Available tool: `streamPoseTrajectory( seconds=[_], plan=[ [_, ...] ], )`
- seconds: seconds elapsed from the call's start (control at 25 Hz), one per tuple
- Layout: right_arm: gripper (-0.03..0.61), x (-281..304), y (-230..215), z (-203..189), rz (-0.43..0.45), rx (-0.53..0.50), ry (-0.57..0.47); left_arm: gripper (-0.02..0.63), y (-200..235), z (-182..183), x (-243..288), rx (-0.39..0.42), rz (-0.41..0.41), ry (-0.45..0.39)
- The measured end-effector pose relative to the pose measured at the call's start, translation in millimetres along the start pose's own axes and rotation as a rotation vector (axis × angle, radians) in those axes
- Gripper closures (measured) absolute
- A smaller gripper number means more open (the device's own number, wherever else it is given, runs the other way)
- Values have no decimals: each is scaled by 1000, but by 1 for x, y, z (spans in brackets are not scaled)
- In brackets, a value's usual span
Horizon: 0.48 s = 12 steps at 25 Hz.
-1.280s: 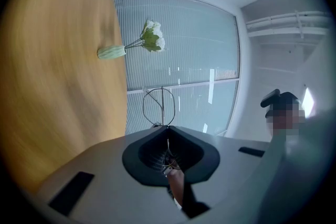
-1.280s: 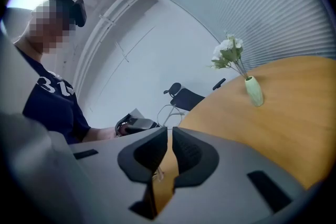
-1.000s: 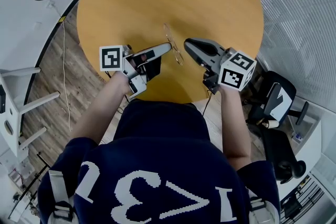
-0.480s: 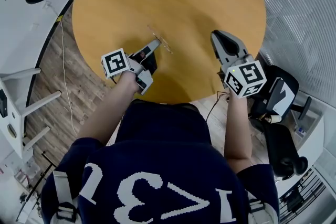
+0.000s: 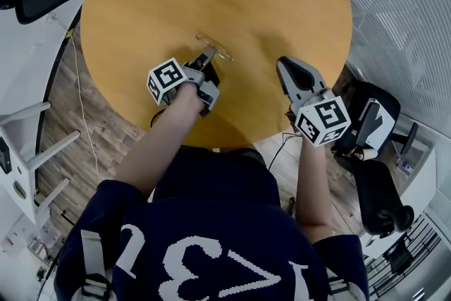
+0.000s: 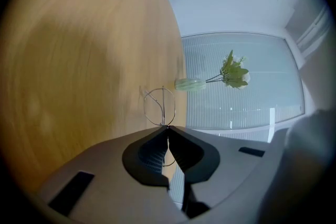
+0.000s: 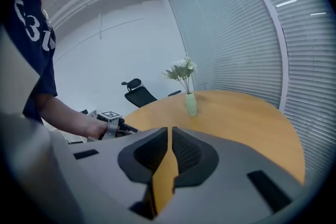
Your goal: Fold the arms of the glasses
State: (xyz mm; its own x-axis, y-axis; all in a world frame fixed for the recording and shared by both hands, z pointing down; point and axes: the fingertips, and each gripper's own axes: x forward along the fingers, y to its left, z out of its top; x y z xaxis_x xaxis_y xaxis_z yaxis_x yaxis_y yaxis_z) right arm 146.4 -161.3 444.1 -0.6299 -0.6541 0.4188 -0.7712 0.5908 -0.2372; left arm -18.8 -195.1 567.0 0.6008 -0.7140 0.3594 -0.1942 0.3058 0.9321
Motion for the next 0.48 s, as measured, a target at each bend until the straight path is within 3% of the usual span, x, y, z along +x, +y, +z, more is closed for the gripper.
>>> streamPoseTrajectory(
  seconds=[0.24,0.48],
  plan=[
    [534,-5,-12,-15,-14,39,15,594,-4,13,35,-21,21,-50],
    [534,2,-11,-14,21,174,-46,594,-6,23,63,-18,49,-85]
  ],
)
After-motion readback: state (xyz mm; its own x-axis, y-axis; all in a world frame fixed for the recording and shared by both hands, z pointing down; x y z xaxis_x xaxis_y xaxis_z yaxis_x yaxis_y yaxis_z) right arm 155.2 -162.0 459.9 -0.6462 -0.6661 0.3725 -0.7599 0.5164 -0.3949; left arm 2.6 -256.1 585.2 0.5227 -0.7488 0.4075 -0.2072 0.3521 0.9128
